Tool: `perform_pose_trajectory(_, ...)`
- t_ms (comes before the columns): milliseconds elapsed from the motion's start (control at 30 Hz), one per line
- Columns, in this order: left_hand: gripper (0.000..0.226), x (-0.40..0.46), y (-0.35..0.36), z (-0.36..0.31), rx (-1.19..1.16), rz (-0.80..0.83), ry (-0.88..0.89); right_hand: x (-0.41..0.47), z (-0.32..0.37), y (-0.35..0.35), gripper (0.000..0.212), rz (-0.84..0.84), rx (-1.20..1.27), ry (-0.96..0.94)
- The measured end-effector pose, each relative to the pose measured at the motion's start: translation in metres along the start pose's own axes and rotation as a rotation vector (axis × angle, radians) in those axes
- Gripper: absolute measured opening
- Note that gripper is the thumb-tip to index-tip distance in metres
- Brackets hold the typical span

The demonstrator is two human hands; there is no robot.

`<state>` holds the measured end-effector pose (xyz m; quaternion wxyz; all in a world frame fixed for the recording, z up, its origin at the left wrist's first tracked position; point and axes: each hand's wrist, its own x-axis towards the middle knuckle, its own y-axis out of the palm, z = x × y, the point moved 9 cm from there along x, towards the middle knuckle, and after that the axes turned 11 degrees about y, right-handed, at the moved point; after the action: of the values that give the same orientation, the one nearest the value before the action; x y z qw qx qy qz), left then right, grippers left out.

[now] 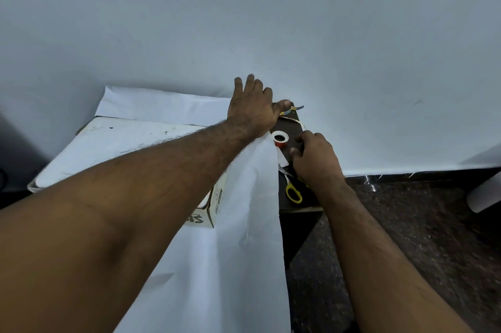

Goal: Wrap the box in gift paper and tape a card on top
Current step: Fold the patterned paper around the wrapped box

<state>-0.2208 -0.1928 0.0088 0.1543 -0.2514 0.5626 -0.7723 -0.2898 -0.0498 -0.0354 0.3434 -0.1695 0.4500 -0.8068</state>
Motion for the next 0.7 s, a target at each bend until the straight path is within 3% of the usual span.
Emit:
perform_pose_trajectory(133,0.070,-0.008,-0.023,0.003,-0.049,-0.011,0.001,-0.010,0.010,-0.006,0.026,-0.030,0.073,-0.030)
perform_pose_trajectory(333,0.099,-0.046,-0.043,0.002,-0.079,-0.051,-0.070,-0.037,0.026,-0.012,0.029,-0.039,0.114,-0.057)
perform_pose_trajectory(700,0.098,-0.169,-0.063,0.004,-0.334,-0.164,-0.251,-0.097,0.062,-0.014,0.037,-0.021,0.157,-0.147)
